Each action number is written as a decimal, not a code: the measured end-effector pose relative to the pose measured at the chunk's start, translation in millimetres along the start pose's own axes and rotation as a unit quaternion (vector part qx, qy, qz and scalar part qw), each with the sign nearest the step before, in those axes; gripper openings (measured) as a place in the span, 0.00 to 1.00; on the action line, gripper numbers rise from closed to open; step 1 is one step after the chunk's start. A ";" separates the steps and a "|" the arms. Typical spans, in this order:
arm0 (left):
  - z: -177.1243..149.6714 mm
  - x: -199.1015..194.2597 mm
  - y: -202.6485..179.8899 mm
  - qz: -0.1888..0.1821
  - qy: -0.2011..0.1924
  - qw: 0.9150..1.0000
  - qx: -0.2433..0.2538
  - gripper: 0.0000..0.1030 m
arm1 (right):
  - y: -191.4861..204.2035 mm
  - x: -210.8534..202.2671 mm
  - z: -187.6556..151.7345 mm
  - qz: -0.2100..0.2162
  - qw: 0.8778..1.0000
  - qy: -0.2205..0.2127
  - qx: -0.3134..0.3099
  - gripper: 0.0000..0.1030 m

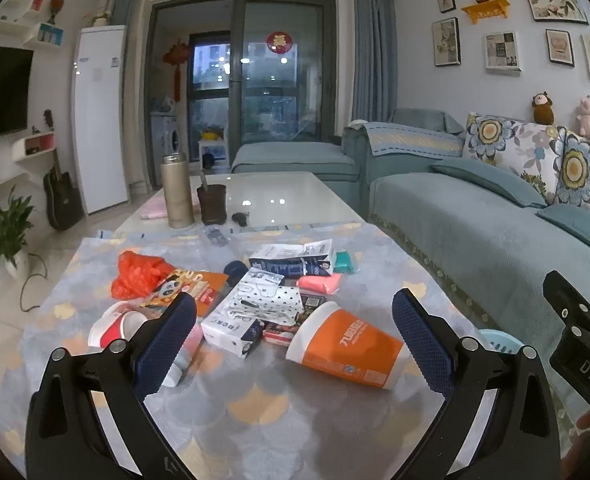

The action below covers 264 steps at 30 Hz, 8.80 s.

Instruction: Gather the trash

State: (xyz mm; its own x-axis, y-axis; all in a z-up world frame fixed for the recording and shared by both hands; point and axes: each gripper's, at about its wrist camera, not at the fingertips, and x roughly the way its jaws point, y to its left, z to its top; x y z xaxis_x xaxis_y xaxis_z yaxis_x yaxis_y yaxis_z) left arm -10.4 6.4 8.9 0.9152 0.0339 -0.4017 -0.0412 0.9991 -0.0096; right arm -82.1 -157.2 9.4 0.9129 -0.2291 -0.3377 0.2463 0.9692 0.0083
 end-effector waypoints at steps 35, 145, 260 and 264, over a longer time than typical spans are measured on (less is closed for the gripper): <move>-3.0 -0.9 2.5 -0.024 0.008 1.000 -0.001 0.92 | 2.1 3.7 1.4 -0.004 1.000 0.009 -0.007 0.92; 56.3 49.8 -85.2 -0.227 0.068 0.971 0.002 0.53 | -112.1 97.7 24.7 0.176 0.975 0.121 0.065 0.64; -64.9 134.2 165.1 -0.049 0.218 0.967 -0.120 0.54 | 153.4 144.4 -72.2 0.257 0.905 0.300 -0.156 0.61; -64.3 137.5 166.6 -0.061 0.220 0.965 -0.128 0.58 | 163.5 162.5 -68.8 0.246 0.906 0.321 -0.124 0.71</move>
State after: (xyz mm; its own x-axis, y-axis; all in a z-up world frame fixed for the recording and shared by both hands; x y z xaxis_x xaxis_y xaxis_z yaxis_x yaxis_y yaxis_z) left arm 82.8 175.9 -106.9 0.6623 -0.1529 -0.7334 -0.0935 0.9544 -0.2834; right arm 84.2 -29.8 -109.0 0.4948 0.2596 -0.8293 -0.2921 0.9485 0.1227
